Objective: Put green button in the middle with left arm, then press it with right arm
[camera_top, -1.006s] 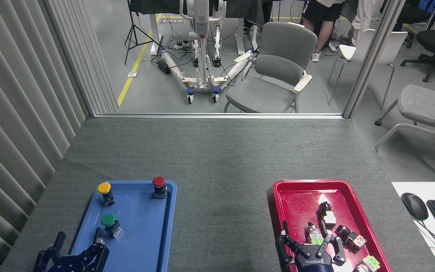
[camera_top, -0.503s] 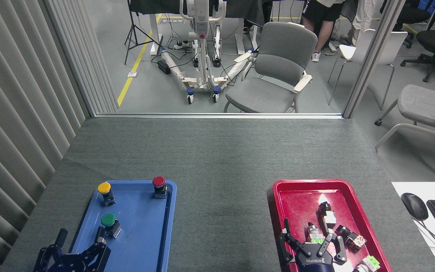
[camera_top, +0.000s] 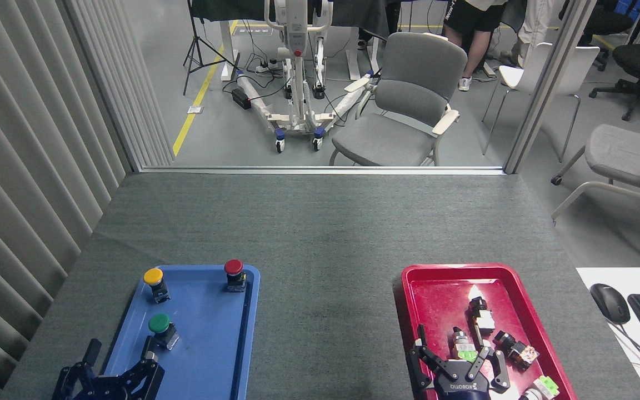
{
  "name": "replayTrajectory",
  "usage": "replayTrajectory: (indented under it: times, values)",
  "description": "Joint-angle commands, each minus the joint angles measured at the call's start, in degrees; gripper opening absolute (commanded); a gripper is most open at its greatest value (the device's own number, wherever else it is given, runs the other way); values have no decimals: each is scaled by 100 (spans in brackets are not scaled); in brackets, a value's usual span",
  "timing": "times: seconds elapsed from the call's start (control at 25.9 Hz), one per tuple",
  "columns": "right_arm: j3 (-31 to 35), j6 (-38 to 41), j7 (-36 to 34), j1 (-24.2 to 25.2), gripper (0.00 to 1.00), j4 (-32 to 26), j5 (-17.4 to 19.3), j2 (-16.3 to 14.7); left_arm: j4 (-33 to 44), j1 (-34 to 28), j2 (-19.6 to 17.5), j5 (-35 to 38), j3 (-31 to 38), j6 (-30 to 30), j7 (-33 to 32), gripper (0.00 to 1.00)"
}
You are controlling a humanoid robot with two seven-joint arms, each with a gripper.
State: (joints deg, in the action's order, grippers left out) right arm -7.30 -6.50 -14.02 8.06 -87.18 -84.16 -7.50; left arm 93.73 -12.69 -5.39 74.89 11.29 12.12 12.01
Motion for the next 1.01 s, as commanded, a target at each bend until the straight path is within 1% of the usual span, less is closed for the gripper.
replayTrajectory:
  times: [0.0,0.23,0.58,0.81,0.97]
  values:
    - [18,52,22,3,100,-1,23,-32,13,-32,3,8,-4,-8,-14,99]
    - [27,52,22,3,100,-1,40,-67,40,-50,-15,8,-4,0,-32,99]
    - [18,70,31,-24,100,-36,32,-6,49,-58,-41,8,-4,18,-172,98]
    - [1,78,39,-32,100,-36,23,-49,92,-41,-50,17,-4,53,-243,98]
    - [10,166,39,-50,100,-63,23,-23,154,-6,-59,8,-4,53,-260,98]
